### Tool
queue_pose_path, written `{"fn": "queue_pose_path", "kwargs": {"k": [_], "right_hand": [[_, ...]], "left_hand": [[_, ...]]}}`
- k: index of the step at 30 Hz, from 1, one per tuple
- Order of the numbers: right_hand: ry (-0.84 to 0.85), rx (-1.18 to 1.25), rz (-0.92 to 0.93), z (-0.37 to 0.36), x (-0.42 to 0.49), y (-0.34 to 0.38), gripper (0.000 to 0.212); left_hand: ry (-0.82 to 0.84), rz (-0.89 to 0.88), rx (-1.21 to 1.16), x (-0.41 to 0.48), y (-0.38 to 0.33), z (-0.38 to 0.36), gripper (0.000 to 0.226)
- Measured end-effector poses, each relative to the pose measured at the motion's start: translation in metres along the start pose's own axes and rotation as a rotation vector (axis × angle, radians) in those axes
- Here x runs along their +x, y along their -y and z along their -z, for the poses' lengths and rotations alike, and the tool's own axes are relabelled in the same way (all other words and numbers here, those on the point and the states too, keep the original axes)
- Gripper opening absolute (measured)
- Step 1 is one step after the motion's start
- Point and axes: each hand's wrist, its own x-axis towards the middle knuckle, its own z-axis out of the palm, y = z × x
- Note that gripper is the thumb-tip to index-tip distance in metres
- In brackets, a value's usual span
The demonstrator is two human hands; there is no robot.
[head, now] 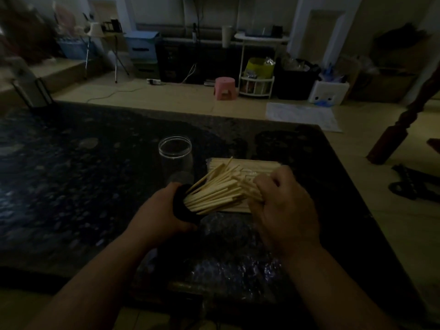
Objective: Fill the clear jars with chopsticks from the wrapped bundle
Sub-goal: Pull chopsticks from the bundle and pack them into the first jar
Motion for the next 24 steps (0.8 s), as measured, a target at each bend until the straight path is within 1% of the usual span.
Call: {"fn": "queue_pose_path", "kwargs": {"k": [1, 4, 6, 8, 12, 15, 17, 19, 22, 24], "right_hand": [[0.008, 0.016, -0.024, -0.002, -0.001, -0.001, 0.025], [0.006, 0.070, -0.059, -0.012, -0.001, -0.007, 0.007], [-0.046, 0.150, -0.072, -0.018, -0.001, -0.009, 0.012], [-0.143, 0.251, -0.082, -0.018, 0.001, -0.006, 0.018], [-0.289, 0.430, -0.090, -0.010, 0.006, 0.006, 0.022], [-0.342, 0.593, -0.195, -0.009, 0.009, 0.016, 0.018], [-0.301, 0.708, -0.329, -0.010, 0.011, 0.023, 0.022], [-0.214, 0.812, -0.434, -0.013, 0.010, 0.026, 0.028], [-0.093, 0.925, -0.498, -0.019, 0.006, 0.024, 0.023], [-0.058, 0.905, -0.490, -0.022, 0.005, 0.021, 0.022]], "left_hand": [[0.000, -0.002, 0.003, 0.001, 0.001, 0.000, 0.092], [0.006, -0.015, 0.016, 0.002, 0.002, 0.001, 0.092], [0.010, -0.023, 0.018, 0.002, 0.002, 0.001, 0.091], [0.016, -0.032, 0.029, 0.003, 0.002, 0.001, 0.093], [0.022, -0.051, 0.048, 0.004, 0.005, -0.001, 0.094], [0.016, -0.061, 0.048, 0.004, 0.006, -0.002, 0.094], [0.020, -0.060, 0.044, 0.004, 0.007, -0.002, 0.096], [0.020, -0.059, 0.050, 0.004, 0.007, -0.002, 0.097], [0.015, -0.056, 0.055, 0.004, 0.007, -0.003, 0.097], [0.016, -0.058, 0.060, 0.004, 0.007, -0.004, 0.095]]}}
